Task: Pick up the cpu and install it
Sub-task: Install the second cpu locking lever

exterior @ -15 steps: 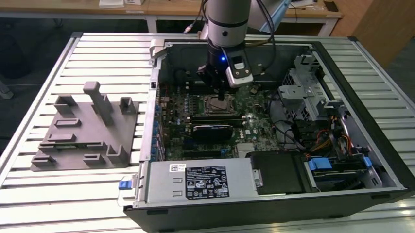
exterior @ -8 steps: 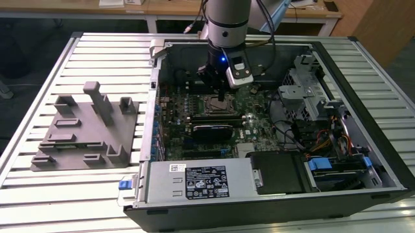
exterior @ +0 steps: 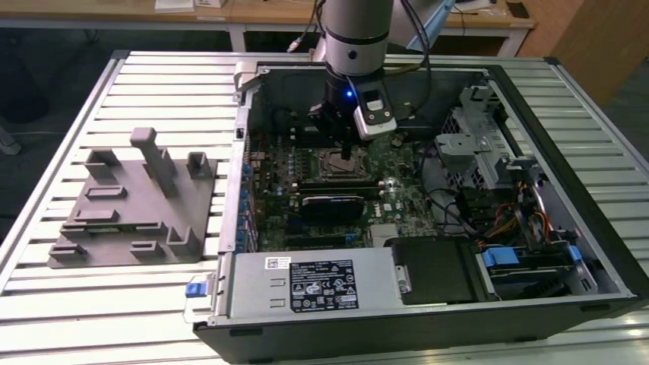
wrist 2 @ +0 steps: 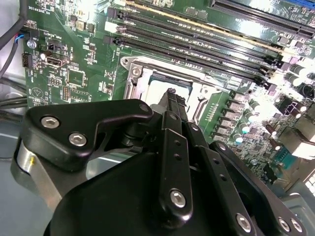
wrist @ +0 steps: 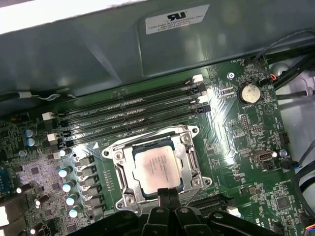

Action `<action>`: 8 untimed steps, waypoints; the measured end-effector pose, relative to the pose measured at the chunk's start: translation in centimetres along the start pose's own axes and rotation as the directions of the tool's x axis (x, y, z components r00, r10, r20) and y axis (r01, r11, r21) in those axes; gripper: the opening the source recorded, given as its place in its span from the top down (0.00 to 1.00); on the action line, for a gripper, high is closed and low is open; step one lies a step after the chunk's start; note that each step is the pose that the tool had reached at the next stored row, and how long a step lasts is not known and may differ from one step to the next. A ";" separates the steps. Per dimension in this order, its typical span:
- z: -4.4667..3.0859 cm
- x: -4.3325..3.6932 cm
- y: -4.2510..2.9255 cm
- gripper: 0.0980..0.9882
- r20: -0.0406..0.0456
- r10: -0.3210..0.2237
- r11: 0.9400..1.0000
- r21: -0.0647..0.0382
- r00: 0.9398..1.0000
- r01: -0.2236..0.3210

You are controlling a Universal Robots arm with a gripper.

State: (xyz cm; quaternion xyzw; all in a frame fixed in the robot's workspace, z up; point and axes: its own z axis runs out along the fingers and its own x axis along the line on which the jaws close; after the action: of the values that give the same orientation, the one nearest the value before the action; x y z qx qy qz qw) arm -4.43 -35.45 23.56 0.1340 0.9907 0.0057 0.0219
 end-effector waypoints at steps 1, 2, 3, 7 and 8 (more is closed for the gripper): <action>0.00 -0.01 -0.04 0.99 0.000 0.000 1.000 0.000 1.000 0.000; 0.00 -0.03 -0.09 0.99 0.000 0.000 1.000 0.000 1.000 0.000; 0.00 -0.04 -0.13 0.99 0.000 0.000 1.000 0.000 1.000 0.000; 0.00 -0.09 -0.34 0.99 0.000 0.000 1.000 0.000 1.000 0.000; 0.00 -0.11 -0.41 0.99 0.000 0.000 1.000 0.000 1.000 0.000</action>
State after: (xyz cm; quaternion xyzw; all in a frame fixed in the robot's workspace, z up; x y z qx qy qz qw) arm -4.43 -35.88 23.55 0.1340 0.9907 0.0057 0.0219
